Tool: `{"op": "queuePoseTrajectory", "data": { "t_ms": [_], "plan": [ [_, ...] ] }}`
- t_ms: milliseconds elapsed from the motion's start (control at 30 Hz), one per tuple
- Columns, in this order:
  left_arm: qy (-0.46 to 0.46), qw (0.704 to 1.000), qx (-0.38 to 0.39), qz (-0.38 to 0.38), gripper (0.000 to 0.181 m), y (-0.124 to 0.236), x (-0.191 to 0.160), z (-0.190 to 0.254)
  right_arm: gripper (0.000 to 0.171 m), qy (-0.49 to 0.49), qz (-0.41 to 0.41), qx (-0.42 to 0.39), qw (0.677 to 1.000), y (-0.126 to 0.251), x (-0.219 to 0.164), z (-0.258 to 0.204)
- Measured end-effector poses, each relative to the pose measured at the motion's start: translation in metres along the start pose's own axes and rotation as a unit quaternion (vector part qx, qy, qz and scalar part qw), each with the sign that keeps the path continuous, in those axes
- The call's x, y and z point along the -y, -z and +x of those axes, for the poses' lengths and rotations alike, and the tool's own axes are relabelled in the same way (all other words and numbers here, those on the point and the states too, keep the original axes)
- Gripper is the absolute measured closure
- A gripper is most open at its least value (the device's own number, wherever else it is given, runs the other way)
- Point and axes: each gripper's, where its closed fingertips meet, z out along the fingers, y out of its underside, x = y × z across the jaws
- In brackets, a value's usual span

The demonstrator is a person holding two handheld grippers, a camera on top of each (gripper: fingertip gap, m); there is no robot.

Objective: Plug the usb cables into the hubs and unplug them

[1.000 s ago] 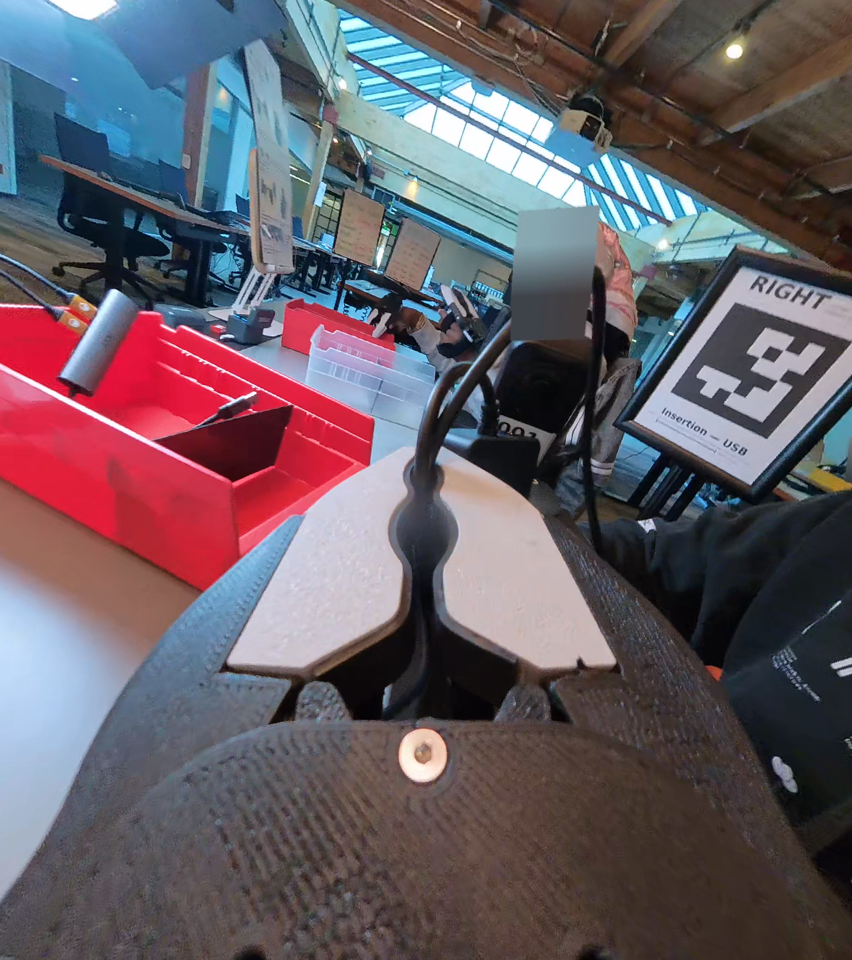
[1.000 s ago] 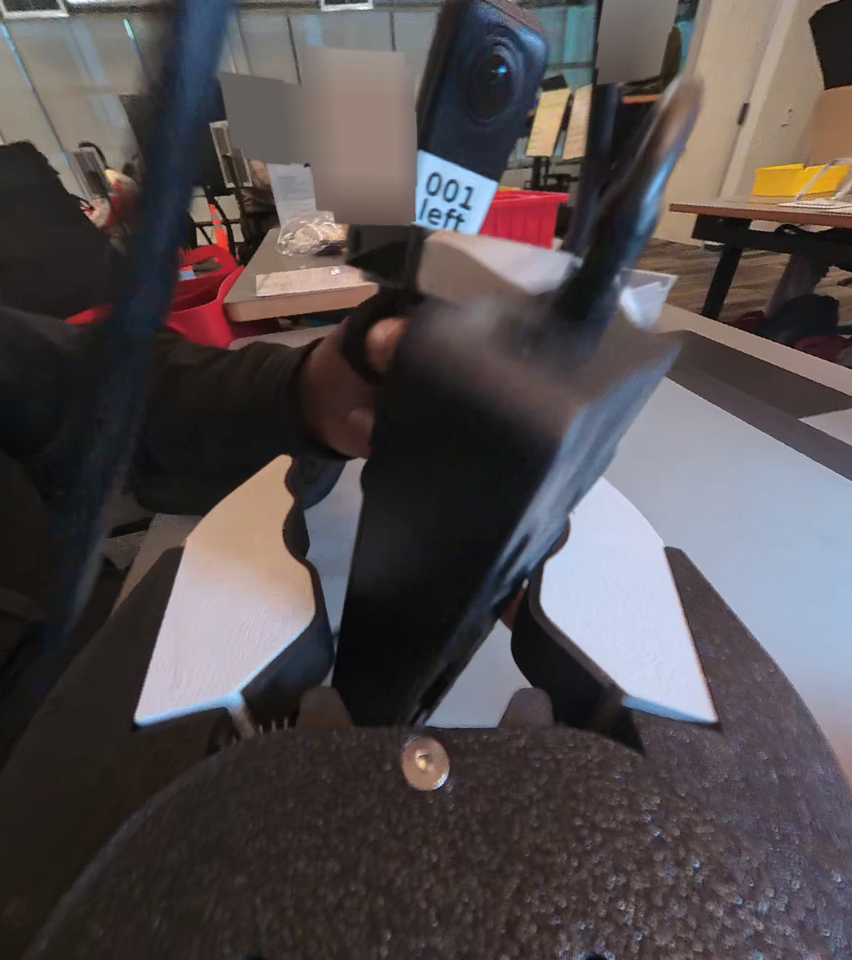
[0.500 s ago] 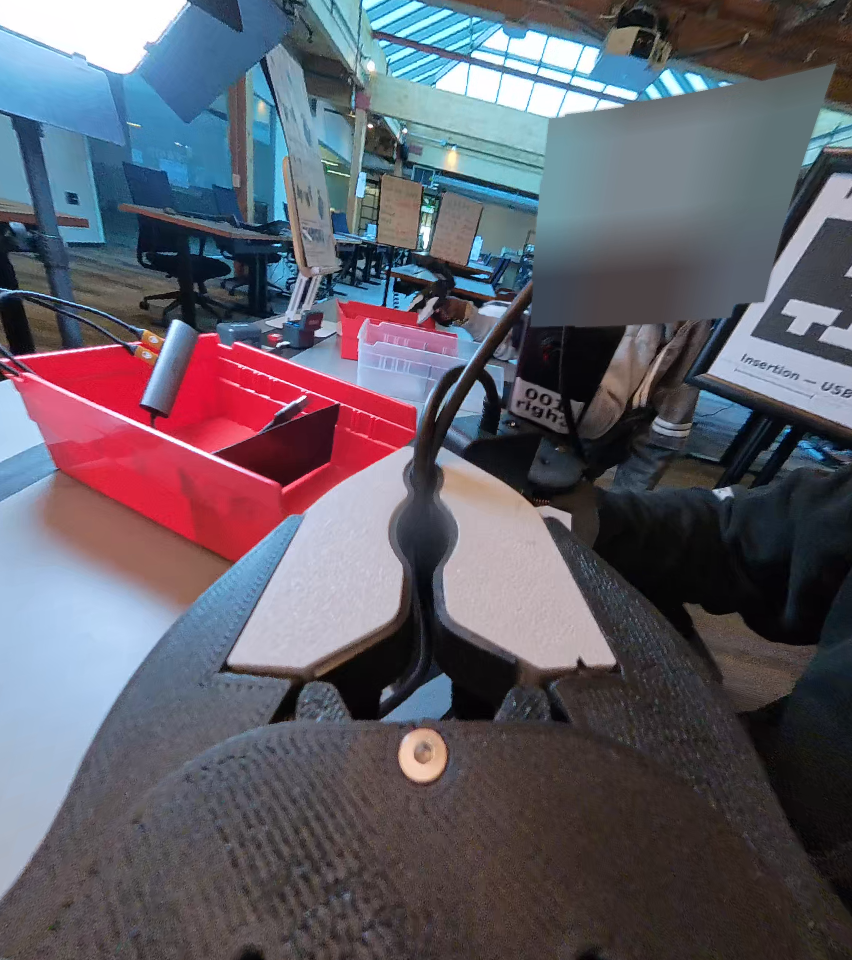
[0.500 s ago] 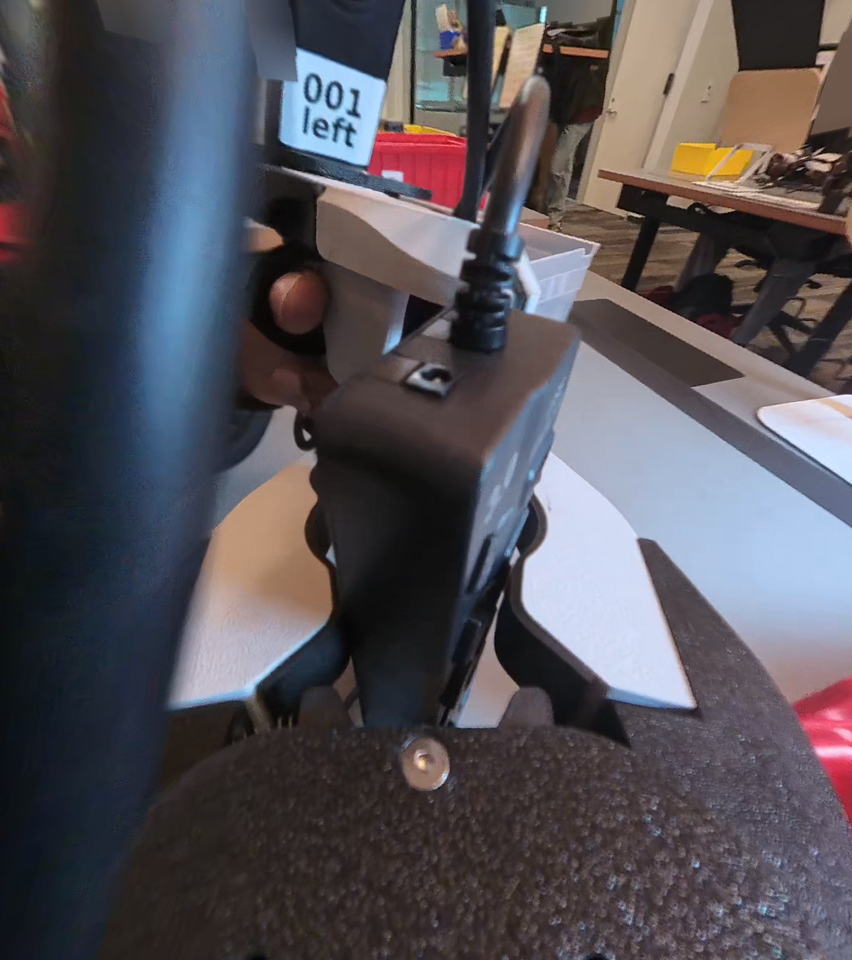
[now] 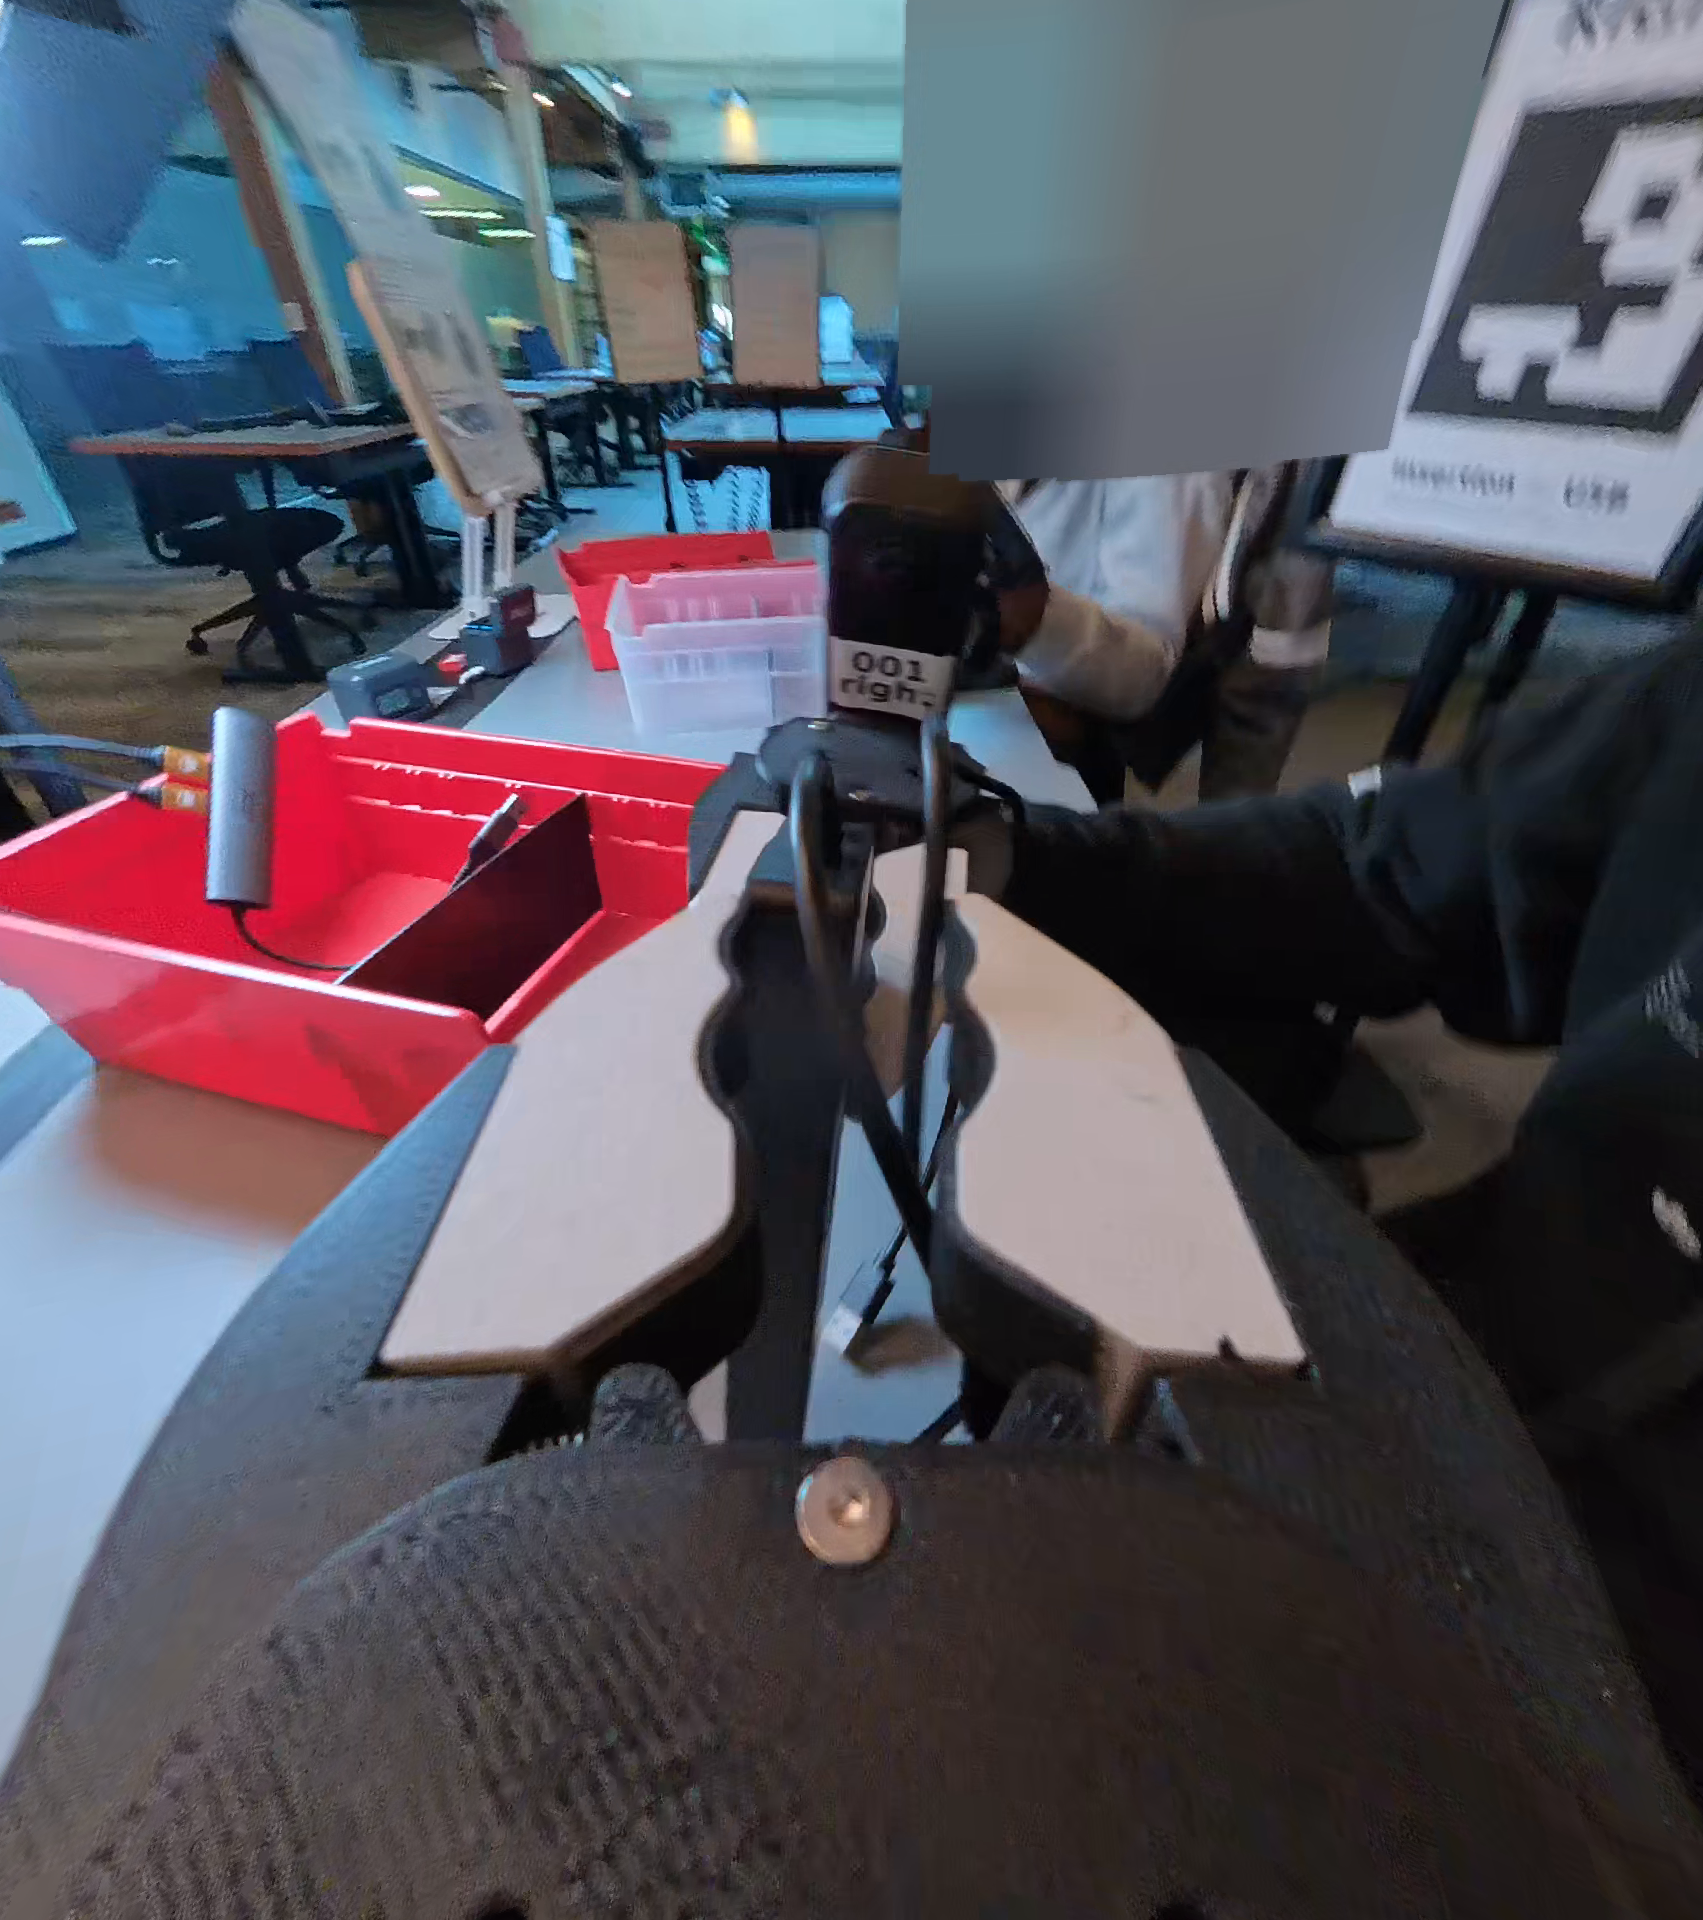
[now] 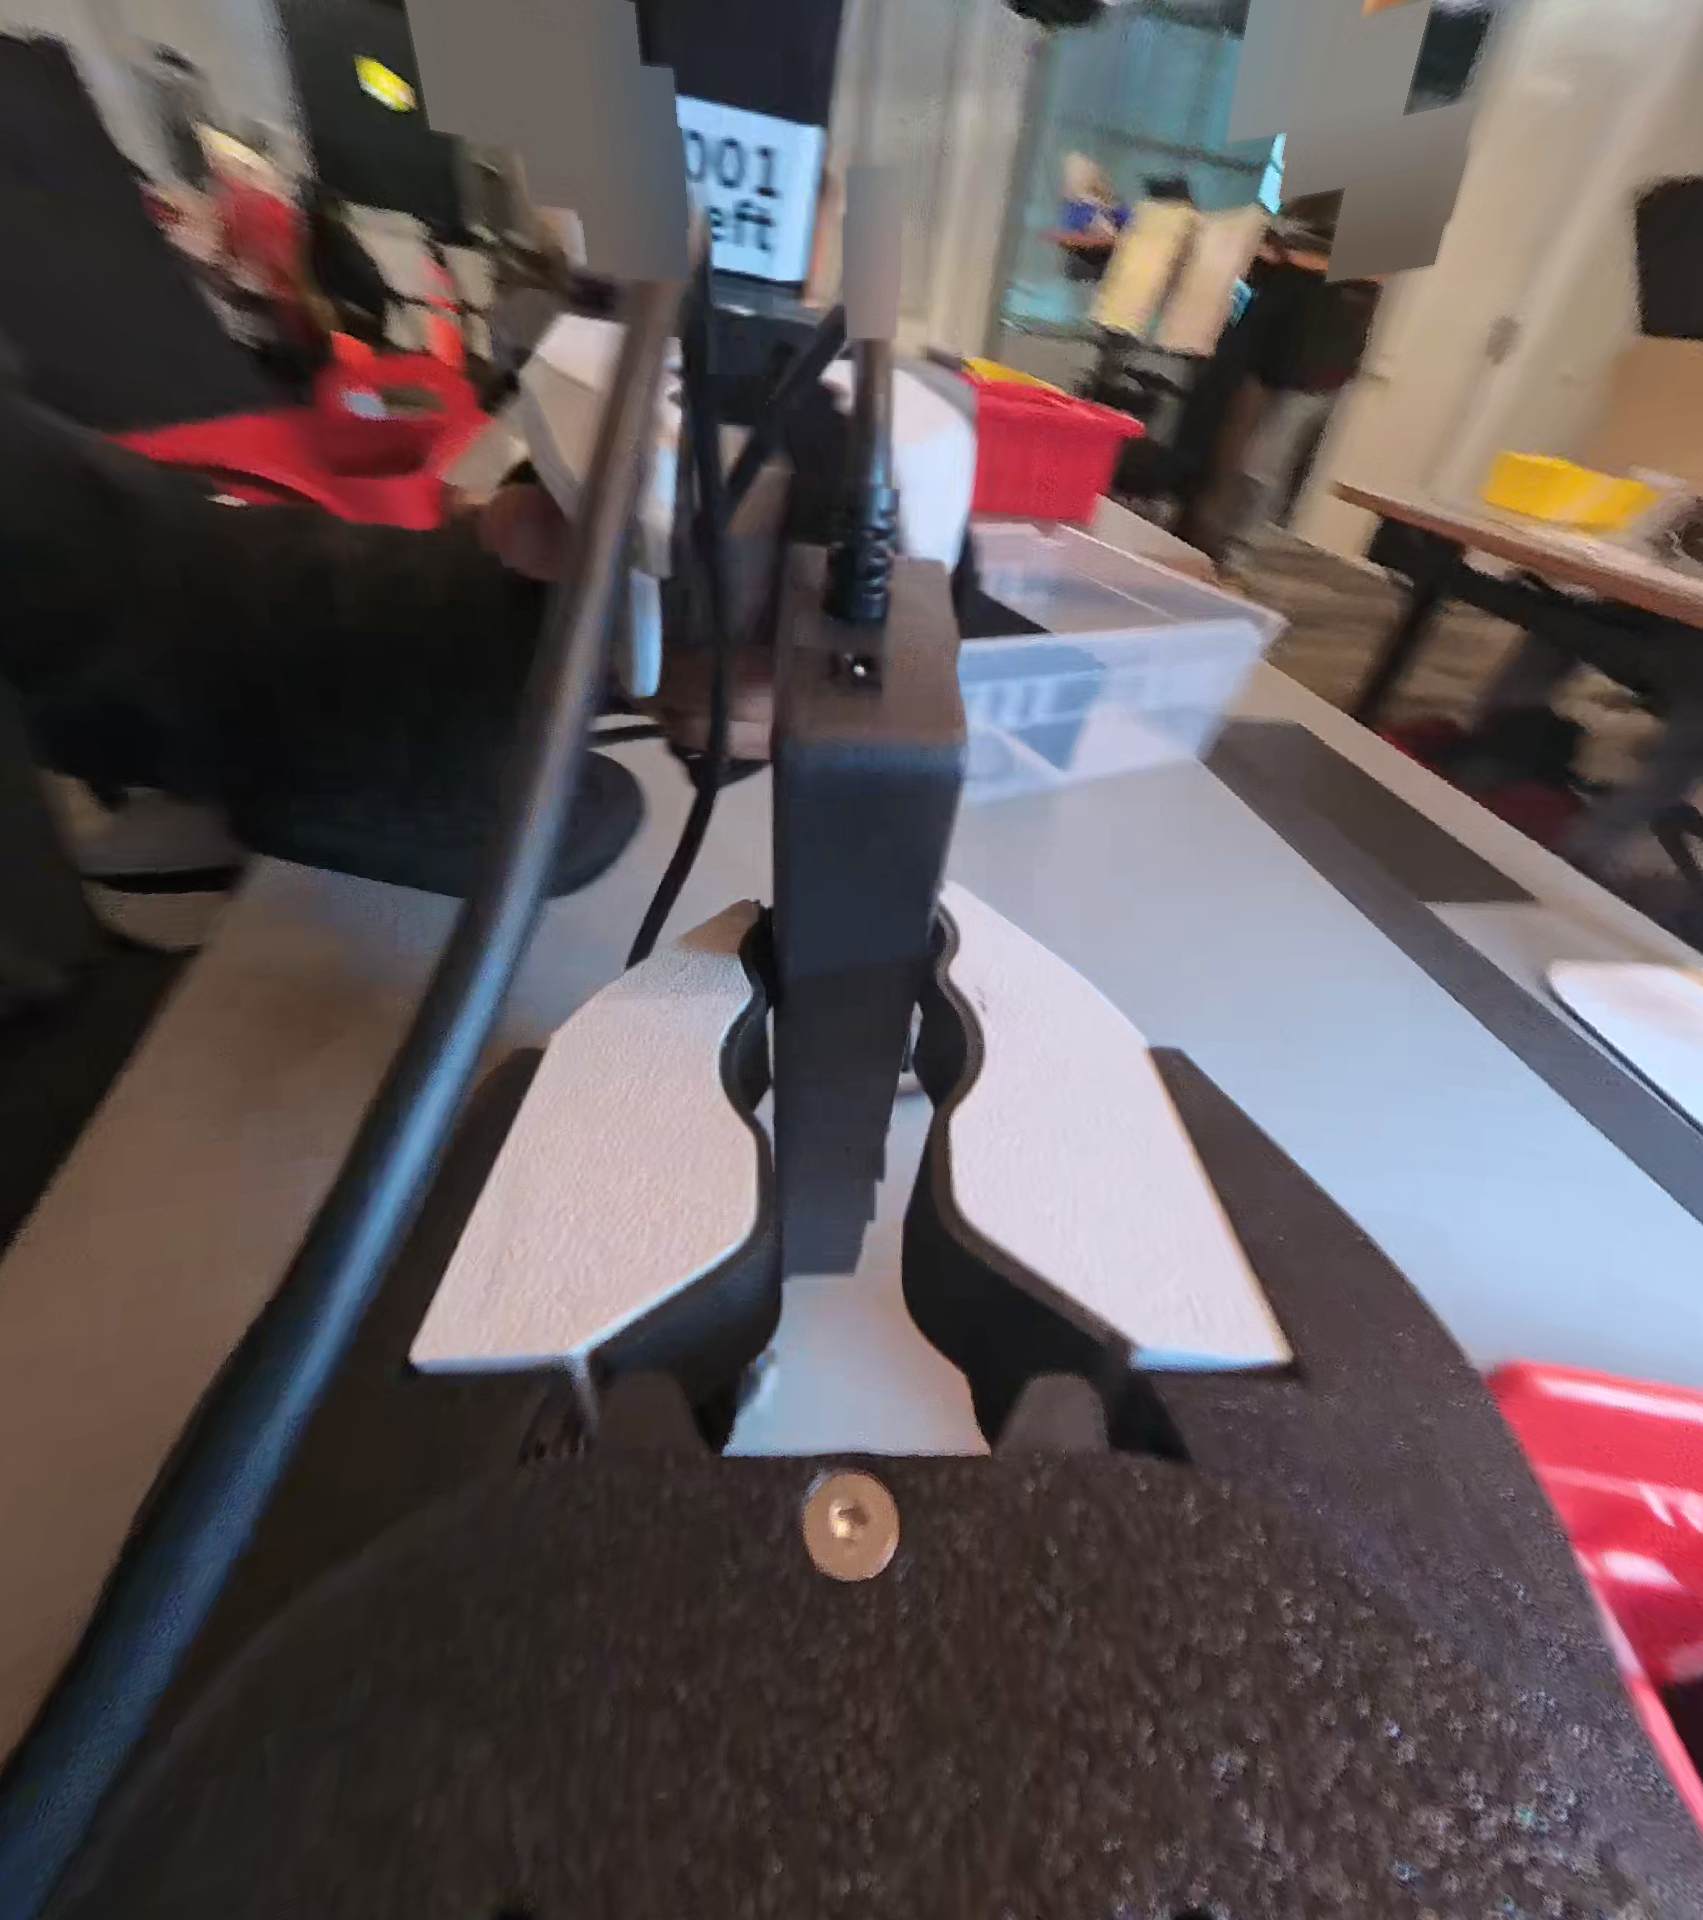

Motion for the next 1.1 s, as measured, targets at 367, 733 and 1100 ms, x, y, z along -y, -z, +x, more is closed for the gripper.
{"op": "queuePoseTrajectory", "data": {
  "t_ms": [367, 733, 1100],
  "plan": [
    [-0.072, 0.985, -0.057, -0.143, 0.112, 0.010, -0.073, 0.027, 0.147, 0.100, 0.037, 0.060, 0.993, -0.015, 0.019, -0.040],
    [-0.127, 0.880, 0.385, -0.249, 0.155, 0.049, -0.085, -0.093, 0.119, -0.042, -0.031, -0.241, 0.969, -0.006, 0.009, 0.047],
    [-0.351, 0.782, 0.384, -0.343, 0.150, 0.021, -0.097, -0.061, 0.108, -0.105, -0.024, -0.169, 0.980, -0.042, -0.018, 0.033]
  ]
}}
